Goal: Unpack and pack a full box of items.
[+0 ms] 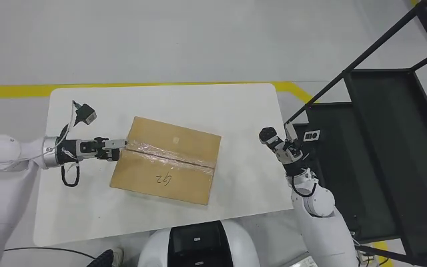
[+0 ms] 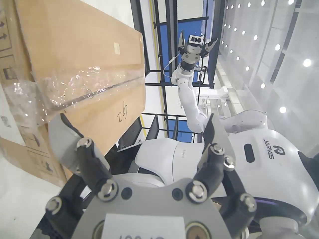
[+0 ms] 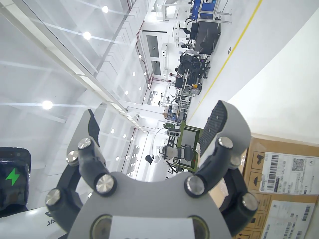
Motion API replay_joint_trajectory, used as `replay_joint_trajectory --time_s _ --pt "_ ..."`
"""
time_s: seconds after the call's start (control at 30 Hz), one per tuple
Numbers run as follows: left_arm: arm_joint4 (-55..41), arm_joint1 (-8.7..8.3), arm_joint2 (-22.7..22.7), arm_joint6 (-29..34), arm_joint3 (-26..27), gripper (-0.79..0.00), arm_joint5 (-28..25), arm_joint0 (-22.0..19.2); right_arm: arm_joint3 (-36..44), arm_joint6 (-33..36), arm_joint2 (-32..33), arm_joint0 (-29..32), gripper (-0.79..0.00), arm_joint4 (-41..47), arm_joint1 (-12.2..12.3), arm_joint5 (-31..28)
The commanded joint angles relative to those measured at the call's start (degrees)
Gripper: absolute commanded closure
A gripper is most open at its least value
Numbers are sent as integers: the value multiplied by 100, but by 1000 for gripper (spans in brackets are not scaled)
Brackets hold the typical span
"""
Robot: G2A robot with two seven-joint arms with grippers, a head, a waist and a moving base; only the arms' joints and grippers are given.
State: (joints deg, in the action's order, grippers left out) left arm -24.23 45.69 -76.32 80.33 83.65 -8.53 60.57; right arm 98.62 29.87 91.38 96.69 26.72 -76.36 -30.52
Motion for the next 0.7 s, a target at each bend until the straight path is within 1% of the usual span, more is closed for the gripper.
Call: replay_joint_trajectory --time_s 0.0,0.17,0.47,0.57,0.67 --pt "72 16 101 1 -16 -785 -3 -94 9 7 -4 16 -785 -4 4 -7" --pt "373 68 378 -97 -128 -785 0 -393 49 8 2 73 -785 5 15 -43" --pt "498 217 942 -155 -521 -785 -43 -926 139 -7 107 224 -785 44 41 -112" --pt "684 254 1113 -187 -651 -785 -5 -1053 165 -14 129 260 -785 46 48 -120" --pt "965 267 1233 -211 -725 -785 169 -1133 186 -21 143 283 -785 42 55 -118"
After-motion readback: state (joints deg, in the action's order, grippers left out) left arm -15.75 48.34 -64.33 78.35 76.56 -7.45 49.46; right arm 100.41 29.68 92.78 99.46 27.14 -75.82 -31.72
